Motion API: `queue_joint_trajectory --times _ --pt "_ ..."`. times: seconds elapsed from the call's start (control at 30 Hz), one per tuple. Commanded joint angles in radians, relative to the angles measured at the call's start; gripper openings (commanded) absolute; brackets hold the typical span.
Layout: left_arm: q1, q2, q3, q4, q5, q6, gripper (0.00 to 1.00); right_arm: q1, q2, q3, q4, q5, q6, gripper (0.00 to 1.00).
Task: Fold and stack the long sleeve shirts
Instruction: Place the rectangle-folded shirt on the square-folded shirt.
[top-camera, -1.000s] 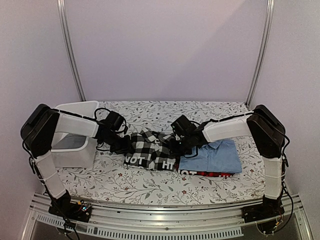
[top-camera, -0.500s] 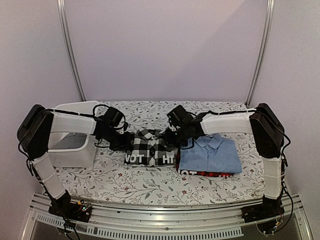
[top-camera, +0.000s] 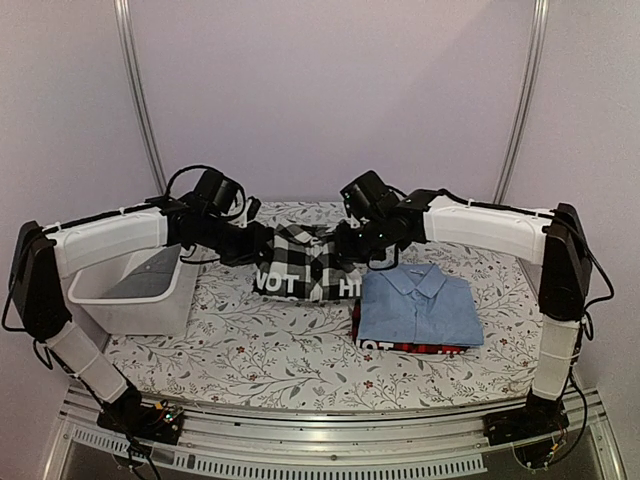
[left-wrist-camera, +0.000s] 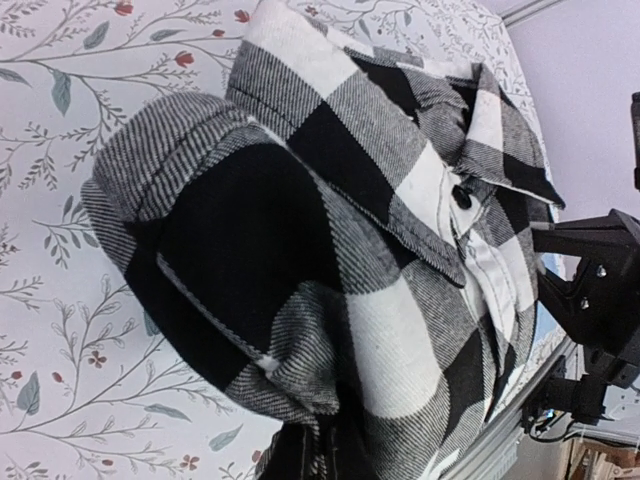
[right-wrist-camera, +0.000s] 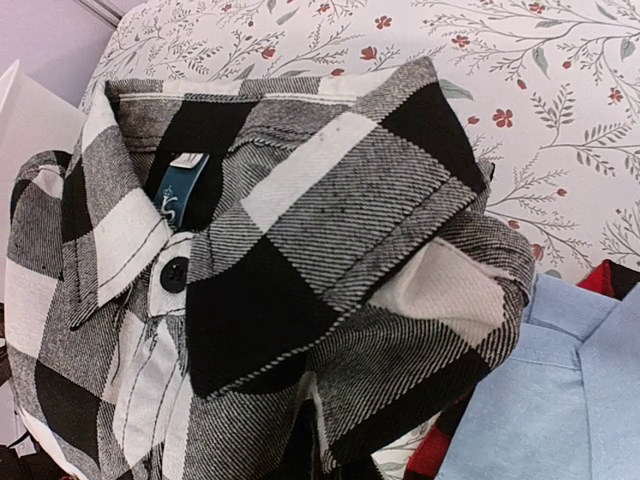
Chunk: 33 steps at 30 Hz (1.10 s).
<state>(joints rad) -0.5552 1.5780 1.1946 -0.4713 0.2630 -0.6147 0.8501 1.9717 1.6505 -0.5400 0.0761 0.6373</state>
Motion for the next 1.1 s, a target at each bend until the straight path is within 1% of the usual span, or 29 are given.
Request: queue_joint_trajectory --times 0.0,0.2,0.3,0.43,0.63,0.73,0.87,0.97,1.07 --pt "-0.083 -0.017 0.065 0.007 0.044 -0.036 0.0 0.004 -0.117 -0.006 -0.087 0.084 -0.026 0.0" --pt "-0.208 0.063 0.145 0.074 0.026 -0.097 0.0 -0.012 -0.287 -0.19 -0.122 0.148 0.006 0.0" --pt "-0.262 0.131 0.214 0.09 0.019 -0.111 0.0 -0.02 -0.396 -0.288 -0.144 0.192 0.041 0.0" --pt "-0.322 0.242 0.312 0.099 0.018 -0.127 0.0 -0.042 -0.557 -0.425 -0.165 0.212 0.074 0.0" --pt "-0.4 0.382 0.442 0.103 0.014 -0.148 0.0 -0.095 -0.734 -0.575 -0.197 0.226 0.097 0.0" --pt "-0.417 0.437 0.484 0.103 0.005 -0.155 0.0 -0.137 -0.797 -0.647 -0.192 0.209 0.09 0.0" --pt "-0.424 0.483 0.498 0.113 -0.001 -0.169 0.0 -0.193 -0.831 -0.719 -0.167 0.19 0.064 0.0" --pt "-0.425 0.507 0.494 0.121 -0.015 -0.175 0.0 -0.249 -0.842 -0.782 -0.121 0.173 0.032 0.0" --pt "-0.426 0.53 0.452 0.156 -0.053 -0.169 0.0 -0.336 -0.838 -0.857 -0.045 0.105 -0.008 0.01"
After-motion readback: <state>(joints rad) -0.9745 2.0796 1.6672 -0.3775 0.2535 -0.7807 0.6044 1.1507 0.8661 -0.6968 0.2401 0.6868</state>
